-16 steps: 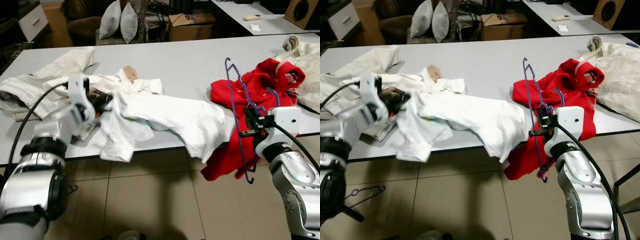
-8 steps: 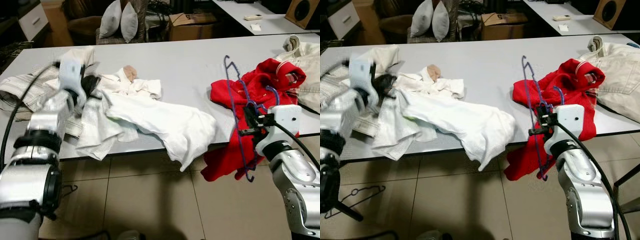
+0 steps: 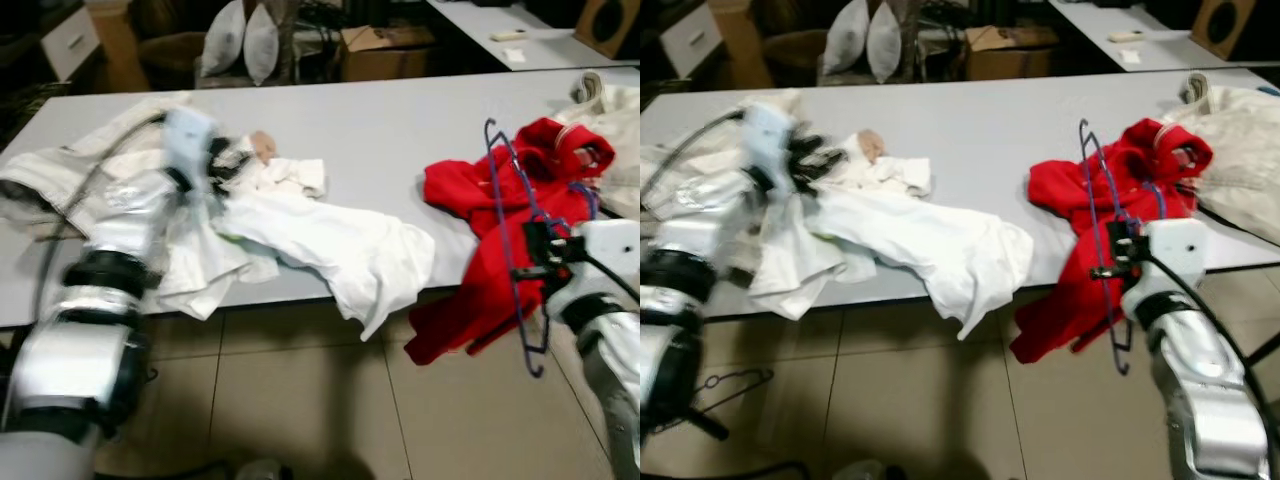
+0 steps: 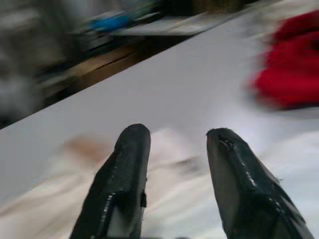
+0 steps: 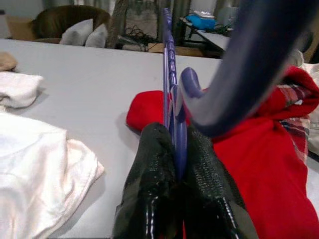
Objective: Hang hanger
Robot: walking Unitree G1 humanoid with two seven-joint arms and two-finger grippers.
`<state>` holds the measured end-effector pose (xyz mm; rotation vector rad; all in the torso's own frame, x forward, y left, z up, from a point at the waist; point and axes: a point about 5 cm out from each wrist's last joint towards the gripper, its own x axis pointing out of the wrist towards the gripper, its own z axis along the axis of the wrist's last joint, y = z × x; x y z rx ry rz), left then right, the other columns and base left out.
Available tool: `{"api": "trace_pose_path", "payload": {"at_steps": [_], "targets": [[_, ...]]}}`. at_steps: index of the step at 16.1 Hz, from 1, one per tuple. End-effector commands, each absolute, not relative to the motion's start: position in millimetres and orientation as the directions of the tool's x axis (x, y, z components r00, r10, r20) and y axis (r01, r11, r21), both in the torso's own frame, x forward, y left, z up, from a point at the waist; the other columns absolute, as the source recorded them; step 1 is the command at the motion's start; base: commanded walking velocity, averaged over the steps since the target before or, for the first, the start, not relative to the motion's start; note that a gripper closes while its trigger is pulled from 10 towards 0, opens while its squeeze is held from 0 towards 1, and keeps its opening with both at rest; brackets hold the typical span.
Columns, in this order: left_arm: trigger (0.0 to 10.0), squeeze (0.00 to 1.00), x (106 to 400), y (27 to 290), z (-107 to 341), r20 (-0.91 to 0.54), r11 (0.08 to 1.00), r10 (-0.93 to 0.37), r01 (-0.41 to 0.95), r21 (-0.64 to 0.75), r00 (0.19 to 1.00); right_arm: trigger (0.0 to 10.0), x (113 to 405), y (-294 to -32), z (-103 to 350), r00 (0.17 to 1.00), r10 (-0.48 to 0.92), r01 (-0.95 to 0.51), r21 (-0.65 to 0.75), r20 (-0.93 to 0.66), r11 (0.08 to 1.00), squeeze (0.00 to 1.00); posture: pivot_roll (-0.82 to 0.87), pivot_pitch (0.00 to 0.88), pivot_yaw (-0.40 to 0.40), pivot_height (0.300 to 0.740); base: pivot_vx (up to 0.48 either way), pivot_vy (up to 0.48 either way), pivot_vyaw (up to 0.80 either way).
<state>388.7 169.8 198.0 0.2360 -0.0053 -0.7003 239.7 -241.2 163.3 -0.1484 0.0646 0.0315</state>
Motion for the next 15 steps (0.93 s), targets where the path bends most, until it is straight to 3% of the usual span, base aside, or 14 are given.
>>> {"api": "trace_pose_path", "payload": {"at_steps": [1, 2, 4, 5, 6, 10, 11, 12, 13, 15], "targets": [[10.0, 0.87, 382.4, 150.2, 192.1, -0.104, 0.637, -0.739, 0.740, 0.217, 0.666, 10.0, 235.3, -246.7, 165.8, 0.996, 0.038, -0.049, -0.152, -0.076, 0.987, 0.00, -0.09, 0.000, 0.068, 0.740, 0.000, 0.000, 0.00], [10.0, 0.00, 373.2, 125.7, 178.3, -0.170, 0.504, -0.820, 0.830, 0.238, 0.547, 10.0, 229.8, -246.6, 164.5, 0.991, 0.082, -0.099, -0.171, -0.104, 0.980, 0.00, -0.10, 0.000, 0.079, 0.740, 0.000, 0.000, 0.00], [10.0, 0.00, 365.1, 111.0, 167.0, -0.229, 0.397, -0.861, 0.881, 0.258, 0.455, 10.0, 225.4, -244.9, 164.0, 0.987, 0.111, -0.131, -0.182, -0.117, 0.975, 0.00, -0.12, 0.000, 0.092, 0.740, 0.000, 0.000, 0.00], [10.0, 0.00, 357.3, 99.8, 148.7, -0.331, 0.287, -0.864, 0.910, 0.299, 0.381, 10.0, 220.3, -242.0, 163.0, 0.983, 0.132, -0.155, -0.187, -0.128, 0.970, 0.00, -0.13, 0.000, 0.103, 0.740, 0.000, 0.000, 0.00], [10.0, 0.00, 354.4, 93.4, 138.0, -0.380, 0.253, -0.847, 0.911, 0.325, 0.371, 10.0, 217.3, -239.7, 162.0, 0.980, 0.143, -0.167, -0.185, -0.135, 0.968, 0.00, -0.14, 0.000, 0.105, 0.740, 0.000, 0.000, 0.00], [10.0, 0.00, 361.4, 78.6, 120.9, -0.444, 0.363, -0.737, 0.853, 0.374, 0.509, 10.0, 214.0, -229.0, 159.3, 0.972, 0.177, -0.202, -0.171, -0.153, 0.964, 0.00, -0.16, 0.000, 0.110, 0.740, 0.000, 0.000, 0.00], [4.6, 0.00, 361.3, 78.5, 118.3, -0.457, 0.371, -0.729, 0.855, 0.362, 0.509, 10.0, 213.8, -228.1, 159.4, 0.971, 0.180, -0.206, -0.171, -0.155, 0.964, 0.00, -0.16, 0.000, 0.111, 0.740, 0.000, 0.000, 0.00], [0.0, 0.00, 361.1, 78.5, 116.4, -0.465, 0.372, -0.725, 0.857, 0.355, 0.508, 10.0, 213.4, -227.4, 159.5, 0.971, 0.183, -0.209, -0.170, -0.156, 0.963, 0.00, -0.16, 0.000, 0.111, 0.740, 0.000, 0.000, 0.00], [0.0, 0.00, 356.3, 77.6, 108.8, -0.499, 0.340, -0.741, 0.892, 0.300, 0.450, 10.0, 212.7, -227.0, 159.4, 0.970, 0.185, -0.211, -0.170, -0.160, 0.963, 0.00, -0.16, 0.000, 0.114, 0.740, 0.000, 0.000, 0.00], [0.0, 0.00, 351.8, 79.7, 98.9, -0.549, 0.317, -0.726, 0.911, 0.265, 0.413, 10.0, 212.4, -226.9, 158.8, 0.969, 0.184, -0.211, -0.170, -0.165, 0.963, 0.00, -0.16, 0.000, 0.114, 0.740, 0.000, 0.000, 0.00]]}}
